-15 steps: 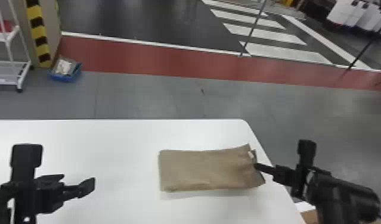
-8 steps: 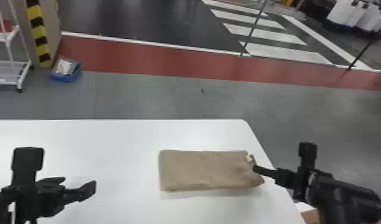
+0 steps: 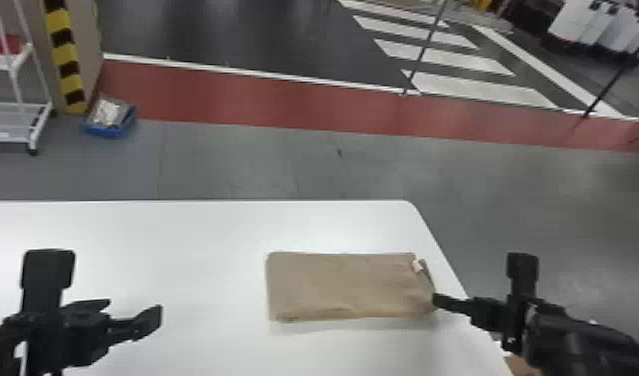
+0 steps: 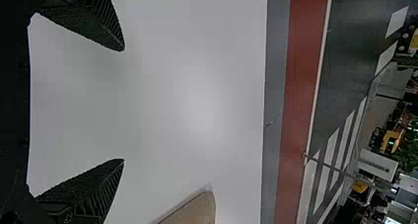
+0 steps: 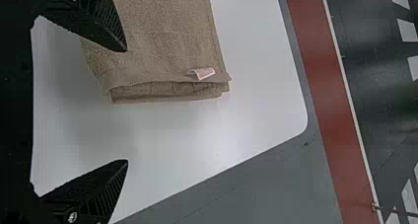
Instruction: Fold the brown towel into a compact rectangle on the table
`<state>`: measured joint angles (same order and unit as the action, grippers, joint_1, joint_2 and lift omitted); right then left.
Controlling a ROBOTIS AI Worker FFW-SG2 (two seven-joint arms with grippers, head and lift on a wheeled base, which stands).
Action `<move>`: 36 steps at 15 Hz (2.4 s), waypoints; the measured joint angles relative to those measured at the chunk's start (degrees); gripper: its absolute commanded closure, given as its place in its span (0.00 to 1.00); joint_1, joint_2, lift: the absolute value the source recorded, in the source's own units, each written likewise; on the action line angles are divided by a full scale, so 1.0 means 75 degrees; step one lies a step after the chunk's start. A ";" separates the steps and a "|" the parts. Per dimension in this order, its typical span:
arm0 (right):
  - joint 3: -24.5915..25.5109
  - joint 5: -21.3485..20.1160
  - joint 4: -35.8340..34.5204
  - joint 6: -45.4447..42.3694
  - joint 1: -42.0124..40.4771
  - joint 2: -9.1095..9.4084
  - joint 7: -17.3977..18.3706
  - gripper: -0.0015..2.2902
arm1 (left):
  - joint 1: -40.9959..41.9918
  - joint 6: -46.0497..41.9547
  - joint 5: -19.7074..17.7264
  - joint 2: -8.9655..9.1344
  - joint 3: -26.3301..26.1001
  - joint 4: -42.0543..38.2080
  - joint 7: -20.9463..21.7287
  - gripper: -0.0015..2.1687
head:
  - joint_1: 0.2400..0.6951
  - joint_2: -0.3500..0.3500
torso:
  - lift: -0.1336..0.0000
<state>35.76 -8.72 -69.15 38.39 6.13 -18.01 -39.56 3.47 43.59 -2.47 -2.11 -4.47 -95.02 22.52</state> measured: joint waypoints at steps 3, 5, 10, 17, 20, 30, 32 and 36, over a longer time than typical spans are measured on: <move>-0.0243 -0.0079 0.0379 -0.0581 0.0054 -0.0001 0.0222 0.07 | 0.0029 -0.0005 -0.0006 -0.0006 0.0048 -0.0009 0.0031 0.04 | 1.00 0.00 | 1.00; -0.0416 -0.0186 0.0558 -0.0834 0.0088 -0.0001 0.0303 0.17 | 0.0044 -0.0014 -0.0008 -0.0011 0.0078 -0.0010 0.0042 0.04 | 1.00 0.00 | 1.00; -0.0636 -0.0390 0.0959 -0.1427 0.0162 0.0010 0.0339 0.57 | 0.0054 -0.0086 -0.0011 -0.0012 0.0129 0.0006 0.0101 0.04 | 1.00 0.00 | 1.00; -0.0239 0.0094 0.0411 -0.1345 0.0008 0.0107 -0.0162 0.65 | 0.0054 -0.0100 -0.0003 -0.0012 0.0159 0.0012 0.0114 0.04 | 1.00 0.00 | 1.00; 0.0371 0.0551 -0.1371 -0.0141 -0.0377 0.0445 -0.0763 0.65 | 0.0054 -0.0086 0.0000 -0.0012 0.0226 -0.0035 0.0124 0.04 | 1.00 0.00 | 1.00; -0.0158 0.0576 -0.4401 0.1794 -0.0735 0.1368 -0.1182 0.65 | 0.0025 0.0019 -0.0001 -0.0017 0.0377 -0.0128 0.0126 0.04 | 1.00 0.03 | 1.00; 0.0013 0.0561 -0.4322 0.1729 -0.0742 0.1334 -0.1190 0.65 | -0.0036 0.0019 0.0051 -0.0023 0.0361 -0.0105 0.0126 0.04 | 1.00 0.02 | 1.00; 0.0549 0.0530 -0.4026 0.1221 -0.0946 0.1223 -0.1269 0.64 | -0.0129 0.0012 0.0108 -0.0024 0.0273 0.0001 0.0121 0.04 | 1.00 0.00 | 1.00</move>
<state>39.87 -4.75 -99.34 47.55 -0.97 -8.84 -49.07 2.50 43.68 -1.66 -2.29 -2.42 -95.01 23.43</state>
